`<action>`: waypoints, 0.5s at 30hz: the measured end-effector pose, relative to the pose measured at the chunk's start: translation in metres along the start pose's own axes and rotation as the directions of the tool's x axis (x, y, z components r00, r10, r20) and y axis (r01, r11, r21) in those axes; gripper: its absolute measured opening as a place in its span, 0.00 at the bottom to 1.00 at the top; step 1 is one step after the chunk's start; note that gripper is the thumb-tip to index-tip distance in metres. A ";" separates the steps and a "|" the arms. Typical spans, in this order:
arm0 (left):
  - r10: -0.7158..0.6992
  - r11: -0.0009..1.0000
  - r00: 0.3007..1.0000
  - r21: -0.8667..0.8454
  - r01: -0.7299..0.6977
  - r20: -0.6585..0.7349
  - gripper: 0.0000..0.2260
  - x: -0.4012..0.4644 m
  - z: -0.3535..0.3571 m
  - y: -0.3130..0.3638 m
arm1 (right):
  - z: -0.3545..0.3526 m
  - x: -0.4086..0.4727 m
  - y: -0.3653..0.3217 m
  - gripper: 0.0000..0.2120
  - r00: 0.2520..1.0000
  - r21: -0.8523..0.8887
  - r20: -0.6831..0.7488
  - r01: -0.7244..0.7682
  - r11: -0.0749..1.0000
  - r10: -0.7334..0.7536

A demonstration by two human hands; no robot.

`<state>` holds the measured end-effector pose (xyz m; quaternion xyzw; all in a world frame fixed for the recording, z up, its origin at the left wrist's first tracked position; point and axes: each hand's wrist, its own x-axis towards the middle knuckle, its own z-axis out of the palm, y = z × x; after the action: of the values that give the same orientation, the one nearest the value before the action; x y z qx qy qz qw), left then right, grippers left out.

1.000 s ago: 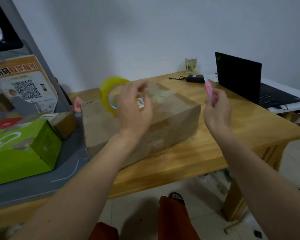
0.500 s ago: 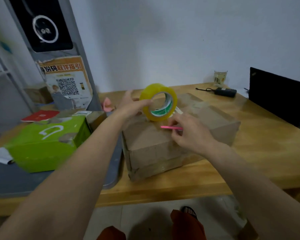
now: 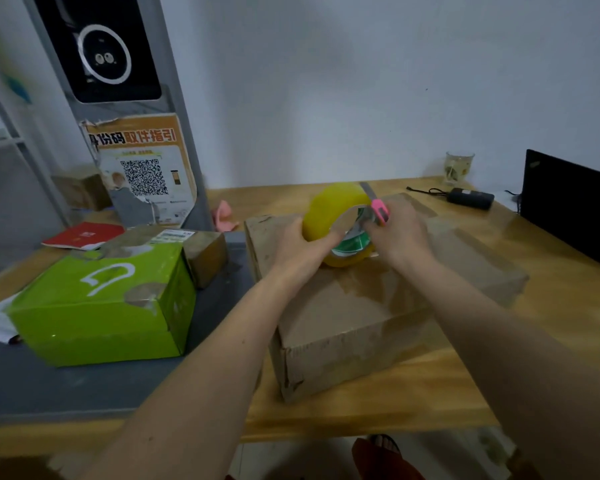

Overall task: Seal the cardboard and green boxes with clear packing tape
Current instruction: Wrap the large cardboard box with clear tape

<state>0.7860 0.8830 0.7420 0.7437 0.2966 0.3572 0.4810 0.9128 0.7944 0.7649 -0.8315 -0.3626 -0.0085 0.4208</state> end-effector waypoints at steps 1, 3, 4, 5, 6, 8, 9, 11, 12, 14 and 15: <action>0.014 1.000 1.000 0.011 -0.014 0.020 0.11 -0.001 0.001 -0.002 | -0.001 0.001 0.002 0.08 1.000 -0.014 -0.015 0.001 1.000 -0.001; 0.019 0.999 0.996 0.049 -0.023 0.082 0.09 -0.004 0.005 -0.003 | -0.007 0.003 0.005 0.07 0.998 -0.063 -0.061 -0.019 0.998 0.015; 0.018 0.998 0.993 0.064 -0.025 0.114 0.09 -0.004 0.006 -0.002 | -0.009 0.005 0.008 0.07 0.996 -0.098 -0.092 -0.026 0.995 0.017; 0.018 0.997 0.991 0.076 -0.028 0.134 0.09 -0.004 0.009 -0.001 | -0.012 0.006 0.009 0.07 0.993 -0.137 -0.116 -0.020 0.990 0.004; 0.013 0.996 0.990 0.085 -0.025 0.140 0.10 -0.003 0.011 -0.001 | -0.014 0.006 0.010 0.08 0.991 -0.172 -0.131 0.002 0.985 -0.024; -0.012 0.998 0.991 0.071 0.002 0.136 0.11 0.000 0.012 0.000 | -0.016 0.006 0.008 0.09 0.984 -0.239 -0.141 0.075 0.968 -0.111; -0.028 0.999 0.989 0.029 0.024 0.143 0.13 0.001 0.013 0.002 | -0.016 0.006 0.006 0.10 0.979 -0.282 -0.138 0.109 0.953 -0.153; -0.036 0.995 0.985 -0.091 0.052 0.170 0.18 0.003 0.012 0.003 | -0.017 0.007 0.002 0.10 0.971 -0.337 -0.110 0.164 0.927 -0.212; -0.028 0.990 0.985 -0.130 0.051 0.172 0.19 0.003 0.011 0.003 | -0.019 0.008 0.001 0.10 0.974 -0.327 -0.085 0.170 0.930 -0.208; -0.009 0.987 0.988 -0.158 0.033 0.151 0.16 0.003 0.010 0.002 | -0.029 0.006 -0.001 0.15 0.978 -0.289 -0.070 0.168 0.942 -0.196; -0.006 0.985 0.991 -0.170 0.029 0.135 0.14 0.003 0.009 0.002 | -0.036 0.001 -0.002 0.17 0.972 -0.285 -0.096 0.178 0.942 -0.212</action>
<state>0.7956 0.8798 0.7419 0.7193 0.2382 0.3263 0.5652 0.9225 0.7707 0.7899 -0.8395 -0.4114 -0.1525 0.3206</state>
